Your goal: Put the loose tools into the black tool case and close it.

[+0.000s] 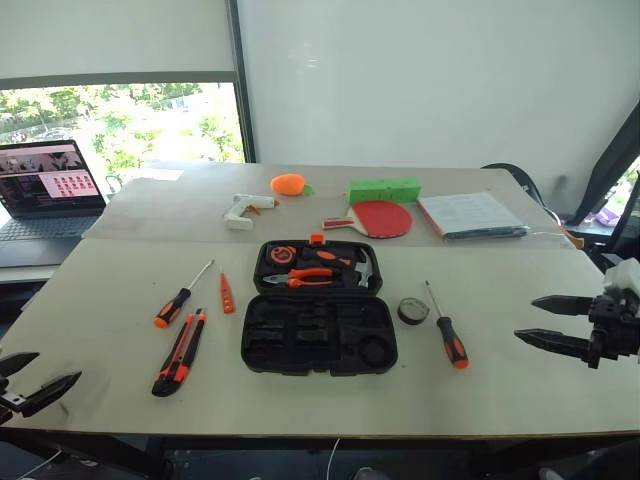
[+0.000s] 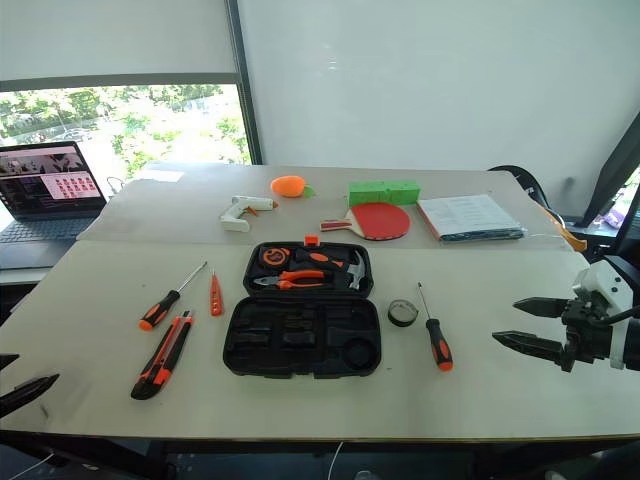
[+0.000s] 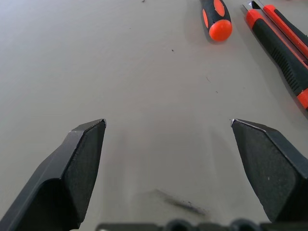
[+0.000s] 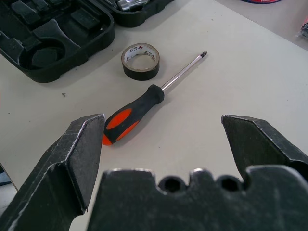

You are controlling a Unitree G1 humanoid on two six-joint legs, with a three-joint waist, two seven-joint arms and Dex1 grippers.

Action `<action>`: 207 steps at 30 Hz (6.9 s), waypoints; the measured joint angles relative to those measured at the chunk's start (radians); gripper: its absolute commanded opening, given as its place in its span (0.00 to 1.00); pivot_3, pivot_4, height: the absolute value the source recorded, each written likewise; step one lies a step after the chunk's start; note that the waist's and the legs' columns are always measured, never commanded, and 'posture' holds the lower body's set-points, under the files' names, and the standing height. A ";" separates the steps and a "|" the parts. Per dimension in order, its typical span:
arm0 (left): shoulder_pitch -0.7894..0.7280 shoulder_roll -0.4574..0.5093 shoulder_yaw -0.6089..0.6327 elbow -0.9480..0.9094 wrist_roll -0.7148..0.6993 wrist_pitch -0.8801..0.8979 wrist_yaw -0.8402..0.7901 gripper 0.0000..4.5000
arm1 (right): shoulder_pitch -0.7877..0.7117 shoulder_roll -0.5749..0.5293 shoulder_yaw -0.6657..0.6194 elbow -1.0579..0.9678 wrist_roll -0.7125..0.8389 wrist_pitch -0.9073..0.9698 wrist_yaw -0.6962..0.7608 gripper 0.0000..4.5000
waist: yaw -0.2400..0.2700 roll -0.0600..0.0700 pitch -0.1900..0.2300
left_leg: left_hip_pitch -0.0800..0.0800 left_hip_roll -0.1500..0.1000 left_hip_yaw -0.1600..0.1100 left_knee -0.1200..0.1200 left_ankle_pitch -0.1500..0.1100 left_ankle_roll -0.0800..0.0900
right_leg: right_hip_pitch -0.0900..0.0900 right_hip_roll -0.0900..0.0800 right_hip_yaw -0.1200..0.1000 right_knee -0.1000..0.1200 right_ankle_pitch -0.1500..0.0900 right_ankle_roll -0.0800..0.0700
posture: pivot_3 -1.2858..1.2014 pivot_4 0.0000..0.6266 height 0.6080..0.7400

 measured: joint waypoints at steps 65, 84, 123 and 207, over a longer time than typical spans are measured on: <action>-1.232 0.016 -0.971 0.566 0.361 0.246 0.108 0.20 | 0.066 0.108 0.022 -0.899 0.507 0.337 -0.347 1.00 | 0.030 -0.008 0.003 | -0.020 -0.002 -0.022 0.019 0.000 0.001 | -0.001 0.001 -0.017 0.005 0.001 0.002 | 0.52 0.24 0.97; -1.458 -0.318 -1.303 0.359 0.490 -0.070 -0.355 0.20 | 0.201 0.144 0.007 -0.847 0.330 0.275 -0.391 1.00 | 0.030 -0.004 0.003 | -0.024 -0.005 -0.029 0.026 -0.001 0.003 | 0.000 0.001 -0.018 0.006 0.002 0.004 | 0.52 0.24 0.97; -1.430 -0.370 -1.234 0.331 0.557 -0.071 -0.400 0.37 | 0.244 0.169 -0.060 -0.880 0.343 0.292 -0.508 1.00 | 0.048 -0.001 0.002 | -0.026 -0.008 -0.037 0.031 -0.002 0.004 | 0.005 0.001 -0.020 0.006 0.002 0.007 | 0.52 0.24 0.97; -1.415 -0.277 -0.927 0.131 0.026 0.250 -0.551 0.99 | 0.218 0.400 -0.012 -0.645 0.177 0.574 -0.942 1.00 | 0.031 0.013 -0.003 | -0.026 -0.018 -0.050 0.030 -0.002 0.011 | 0.014 0.001 -0.015 0.004 -0.006 0.011 | 0.52 0.24 0.97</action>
